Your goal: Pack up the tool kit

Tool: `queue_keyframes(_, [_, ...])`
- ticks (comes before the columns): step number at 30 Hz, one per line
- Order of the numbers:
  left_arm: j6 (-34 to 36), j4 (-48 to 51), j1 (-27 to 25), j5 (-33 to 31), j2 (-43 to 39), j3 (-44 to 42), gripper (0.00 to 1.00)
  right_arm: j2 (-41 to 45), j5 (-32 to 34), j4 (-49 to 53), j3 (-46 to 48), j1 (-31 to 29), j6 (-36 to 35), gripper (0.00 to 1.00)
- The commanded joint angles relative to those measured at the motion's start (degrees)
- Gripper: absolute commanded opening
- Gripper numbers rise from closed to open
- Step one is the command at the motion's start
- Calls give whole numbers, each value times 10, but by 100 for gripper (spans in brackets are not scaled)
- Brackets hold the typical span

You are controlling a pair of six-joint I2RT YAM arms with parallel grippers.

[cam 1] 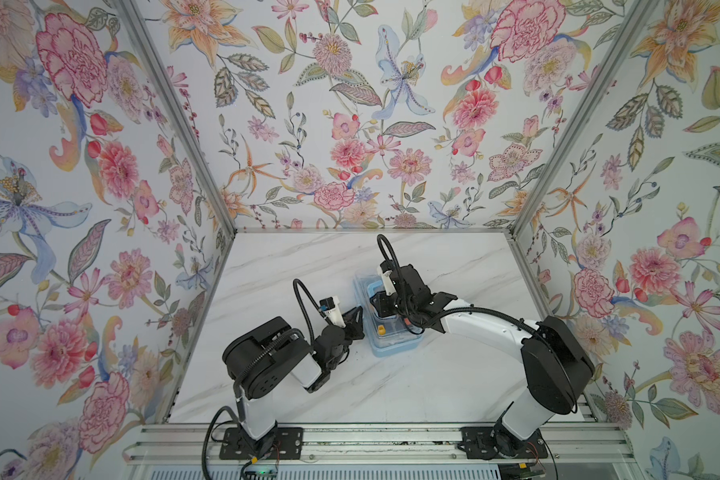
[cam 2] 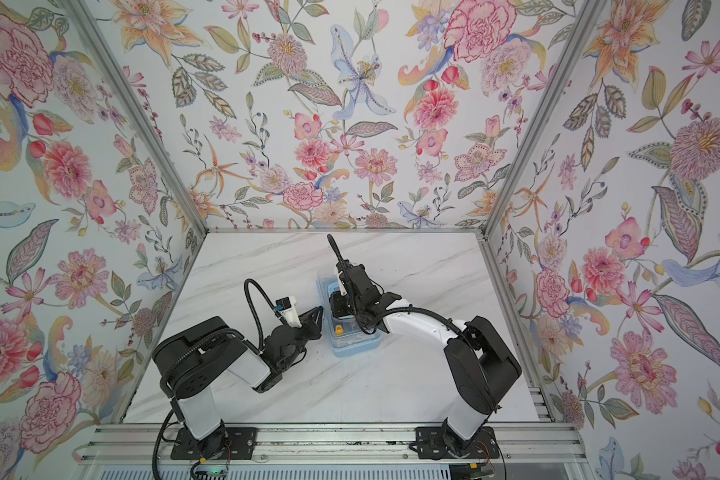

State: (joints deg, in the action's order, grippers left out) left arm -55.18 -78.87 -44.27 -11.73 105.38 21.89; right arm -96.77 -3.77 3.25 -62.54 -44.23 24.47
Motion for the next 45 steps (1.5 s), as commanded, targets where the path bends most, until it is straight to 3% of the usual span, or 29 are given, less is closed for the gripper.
queue_keyframes(1, [-6,-4,-3,98,14,3,17,-70,-62,182,64,-24,4,24])
queue_keyframes(5, [1,66,2,102,-20,7,33,-61,-60,186,61,-22,3,24])
queue_keyframes(11, [3,213,33,100,-129,-7,47,-50,-62,197,51,-15,-1,24])
queue_keyframes(19, [62,766,99,96,-292,180,63,-35,-68,230,25,-1,-22,24])
queue_keyframes(22, [61,876,123,141,-293,248,69,-34,-70,239,18,5,-29,24])
queue_keyframes(26, [69,987,143,190,-271,318,61,-30,-75,242,15,11,-38,24])
queue_keyframes(30, [73,1016,142,226,-253,342,49,-29,-78,243,19,16,-42,24])
queue_keyframes(45, [19,888,96,276,-166,319,52,-30,-78,241,22,21,-45,23])
